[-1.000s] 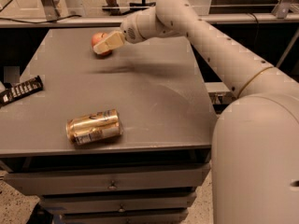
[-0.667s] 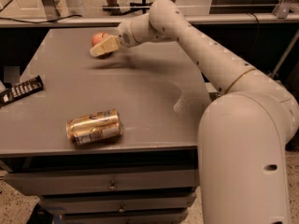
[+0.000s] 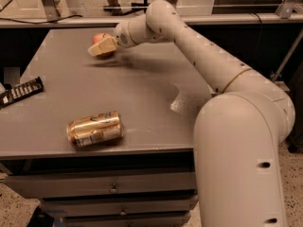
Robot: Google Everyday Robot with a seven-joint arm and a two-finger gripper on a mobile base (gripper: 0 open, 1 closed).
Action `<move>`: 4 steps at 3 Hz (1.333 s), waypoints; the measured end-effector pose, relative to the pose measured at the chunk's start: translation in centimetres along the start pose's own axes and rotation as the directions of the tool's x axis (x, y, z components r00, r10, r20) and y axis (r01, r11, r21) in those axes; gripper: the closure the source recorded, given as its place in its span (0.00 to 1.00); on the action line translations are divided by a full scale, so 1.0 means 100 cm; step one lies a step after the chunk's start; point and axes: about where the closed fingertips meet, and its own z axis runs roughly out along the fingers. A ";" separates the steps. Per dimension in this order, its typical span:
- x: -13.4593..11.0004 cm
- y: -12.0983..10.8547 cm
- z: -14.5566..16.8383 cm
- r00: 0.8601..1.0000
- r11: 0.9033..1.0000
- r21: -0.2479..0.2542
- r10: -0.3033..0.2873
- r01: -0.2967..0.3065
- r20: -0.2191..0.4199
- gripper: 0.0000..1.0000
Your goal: Move apple near orange can
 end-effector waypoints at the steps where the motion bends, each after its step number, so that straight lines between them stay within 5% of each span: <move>1: 0.002 0.000 0.000 1.000 1.000 0.006 0.002 -0.002 -0.002 0.38; 3: -0.010 0.002 -0.015 1.000 1.000 0.025 -0.018 0.018 0.012 0.85; 4: -0.026 0.006 -0.040 0.999 0.998 0.045 -0.039 0.038 0.032 1.00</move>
Offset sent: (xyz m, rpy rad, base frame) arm -0.0026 -0.0098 0.0073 -0.0042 -0.0188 -0.0265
